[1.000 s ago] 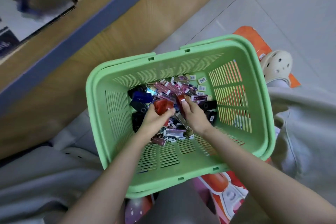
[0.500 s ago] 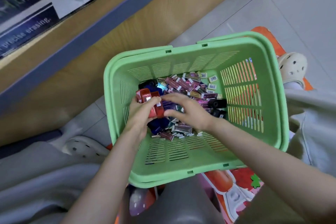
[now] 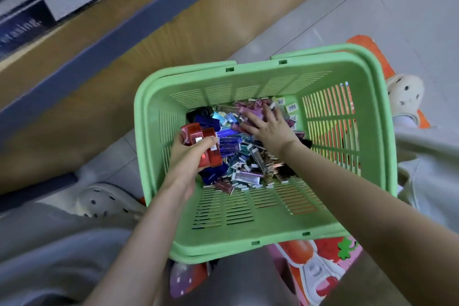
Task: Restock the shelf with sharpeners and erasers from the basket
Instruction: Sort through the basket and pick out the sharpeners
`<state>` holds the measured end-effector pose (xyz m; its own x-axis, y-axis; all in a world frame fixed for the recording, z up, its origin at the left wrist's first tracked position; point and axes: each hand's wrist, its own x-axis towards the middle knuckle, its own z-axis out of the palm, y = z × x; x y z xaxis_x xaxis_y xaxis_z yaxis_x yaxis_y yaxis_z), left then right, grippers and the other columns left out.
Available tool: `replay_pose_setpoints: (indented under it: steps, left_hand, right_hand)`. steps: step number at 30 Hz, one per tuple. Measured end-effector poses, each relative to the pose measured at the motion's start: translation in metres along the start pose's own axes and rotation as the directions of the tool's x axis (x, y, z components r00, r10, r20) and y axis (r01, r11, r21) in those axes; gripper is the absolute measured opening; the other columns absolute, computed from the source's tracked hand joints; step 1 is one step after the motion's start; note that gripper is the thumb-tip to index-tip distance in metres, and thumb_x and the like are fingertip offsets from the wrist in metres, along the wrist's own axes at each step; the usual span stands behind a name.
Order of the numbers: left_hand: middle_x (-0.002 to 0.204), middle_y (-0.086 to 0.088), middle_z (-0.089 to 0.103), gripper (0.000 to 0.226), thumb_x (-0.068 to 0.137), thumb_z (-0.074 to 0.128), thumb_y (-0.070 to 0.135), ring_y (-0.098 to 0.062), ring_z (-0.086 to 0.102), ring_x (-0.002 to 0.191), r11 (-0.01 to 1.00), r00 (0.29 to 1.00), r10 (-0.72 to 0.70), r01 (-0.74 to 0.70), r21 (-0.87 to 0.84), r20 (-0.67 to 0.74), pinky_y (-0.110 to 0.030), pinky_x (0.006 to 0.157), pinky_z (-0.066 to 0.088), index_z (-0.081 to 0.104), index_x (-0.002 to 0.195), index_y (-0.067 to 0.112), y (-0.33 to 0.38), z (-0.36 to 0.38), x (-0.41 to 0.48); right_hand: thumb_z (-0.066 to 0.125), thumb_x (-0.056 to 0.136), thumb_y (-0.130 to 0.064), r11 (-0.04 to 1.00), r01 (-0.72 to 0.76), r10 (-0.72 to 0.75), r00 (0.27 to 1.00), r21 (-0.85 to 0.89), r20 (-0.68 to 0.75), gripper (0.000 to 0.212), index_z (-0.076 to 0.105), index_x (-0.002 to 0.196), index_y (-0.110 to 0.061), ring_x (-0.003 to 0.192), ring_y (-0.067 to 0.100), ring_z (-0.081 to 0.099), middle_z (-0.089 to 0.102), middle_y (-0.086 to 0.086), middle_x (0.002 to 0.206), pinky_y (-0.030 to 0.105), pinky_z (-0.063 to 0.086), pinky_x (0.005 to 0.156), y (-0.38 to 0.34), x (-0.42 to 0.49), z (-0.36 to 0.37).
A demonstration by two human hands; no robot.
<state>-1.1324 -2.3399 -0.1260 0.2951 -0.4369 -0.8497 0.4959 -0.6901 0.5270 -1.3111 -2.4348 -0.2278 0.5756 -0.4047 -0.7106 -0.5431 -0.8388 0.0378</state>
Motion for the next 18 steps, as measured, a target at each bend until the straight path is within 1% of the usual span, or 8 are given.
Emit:
replay_pose_setpoints:
  steps: [4, 8, 10, 12, 13, 14, 16, 18]
  left_hand:
    - [0.097, -0.002, 0.065, 0.028, 0.082, 0.068, 0.006, -0.014, 0.064, 0.084, 1.0, 1.0, 0.005, -0.005, -0.015, -0.003, -0.029, 0.069, 0.054, 0.053, 0.096, 0.025, 0.003, -0.002, -0.004]
    - [0.096, -0.002, 0.066, 0.029, 0.082, 0.069, 0.007, -0.016, 0.064, 0.086, 0.999, 1.0, 0.025, -0.026, -0.023, -0.017, -0.036, 0.08, 0.055, 0.052, 0.097, 0.026, 0.006, -0.005, -0.006]
    - [0.096, -0.001, 0.066, 0.029, 0.082, 0.069, 0.008, -0.016, 0.065, 0.086, 0.999, 1.0, 0.028, -0.028, -0.019, -0.015, -0.038, 0.083, 0.055, 0.053, 0.098, 0.026, 0.007, -0.005, -0.007]
    - [0.097, -0.002, 0.067, 0.028, 0.082, 0.069, 0.009, -0.015, 0.065, 0.086, 0.999, 0.999, 0.03, -0.031, -0.014, -0.016, -0.04, 0.086, 0.055, 0.053, 0.097, 0.026, 0.008, -0.005, -0.008]
    - [0.098, -0.002, 0.067, 0.028, 0.082, 0.07, 0.01, -0.015, 0.065, 0.086, 0.999, 0.999, 0.032, -0.032, -0.009, -0.02, -0.04, 0.086, 0.055, 0.054, 0.098, 0.026, 0.009, -0.005, -0.008]
    - [0.1, -0.003, 0.067, 0.028, 0.082, 0.07, 0.01, -0.016, 0.065, 0.087, 0.999, 0.999, 0.032, -0.032, -0.007, -0.023, -0.04, 0.086, 0.055, 0.054, 0.098, 0.026, 0.009, -0.005, -0.009]
    - [0.103, -0.004, 0.067, 0.029, 0.082, 0.07, 0.01, -0.017, 0.066, 0.089, 0.999, 0.999, 0.034, -0.035, -0.008, -0.023, -0.039, 0.085, 0.055, 0.054, 0.1, 0.025, 0.01, -0.005, -0.01]
    - [0.103, -0.004, 0.067, 0.029, 0.081, 0.07, 0.01, -0.019, 0.066, 0.091, 0.999, 0.999, 0.039, -0.039, -0.006, -0.018, -0.039, 0.085, 0.054, 0.054, 0.1, 0.025, 0.01, -0.006, -0.011]
  right_hand:
    - [0.027, 0.095, -0.004, 0.994, -0.094, 0.098, 0.992, -0.05, 0.082, 0.074, -0.012, 0.148, -0.037, 0.139, 0.051, -0.004, -0.027, 0.002, 0.154, 0.061, 0.013, 0.113, 0.02, -0.026, 0.013]
    - [0.037, 0.097, -0.02, 0.97, -0.238, 0.244, 0.954, -0.058, 0.174, 0.058, 0.014, 0.15, -0.029, 0.141, 0.049, 0.006, -0.01, 0.007, 0.159, 0.063, 0.008, 0.112, 0.013, -0.042, 0.001]
    - [0.047, 0.095, -0.023, 0.975, -0.209, 0.208, 0.978, 0.077, 0.026, 0.062, 0.017, 0.149, -0.023, 0.141, 0.043, 0.014, 0.011, 0.01, 0.157, 0.058, 0.009, 0.115, -0.002, -0.045, -0.008]
    - [0.049, 0.094, -0.037, 0.959, 0.041, 0.002, 0.989, 0.281, -0.151, 0.067, 0.015, 0.149, -0.021, 0.141, 0.03, 0.021, 0.024, 0.007, 0.154, 0.046, 0.012, 0.118, -0.022, -0.042, -0.009]
    - [0.049, 0.091, -0.047, 0.928, 0.144, -0.102, 0.985, 0.343, -0.138, 0.075, 0.011, 0.15, -0.021, 0.141, 0.027, 0.019, 0.021, 0.005, 0.155, 0.043, 0.012, 0.118, -0.032, -0.039, -0.009]
    - [0.049, 0.088, -0.056, 0.916, 0.17, -0.163, 0.985, 0.363, -0.052, 0.086, 0.004, 0.151, -0.02, 0.143, 0.027, 0.015, 0.012, 0.005, 0.158, 0.044, 0.011, 0.117, -0.04, -0.033, -0.007]
    - [0.053, 0.078, -0.069, 0.958, 0.101, -0.153, 0.972, 0.268, 0.18, 0.11, -0.014, 0.15, -0.018, 0.144, 0.035, 0.005, -0.01, 0.008, 0.159, 0.052, 0.011, 0.115, -0.052, -0.02, -0.001]
    - [0.055, 0.072, -0.074, 0.981, 0.057, -0.105, 0.959, 0.185, 0.263, 0.121, -0.022, 0.147, -0.017, 0.144, 0.041, -0.001, -0.02, 0.011, 0.156, 0.058, 0.014, 0.113, -0.059, -0.012, 0.004]
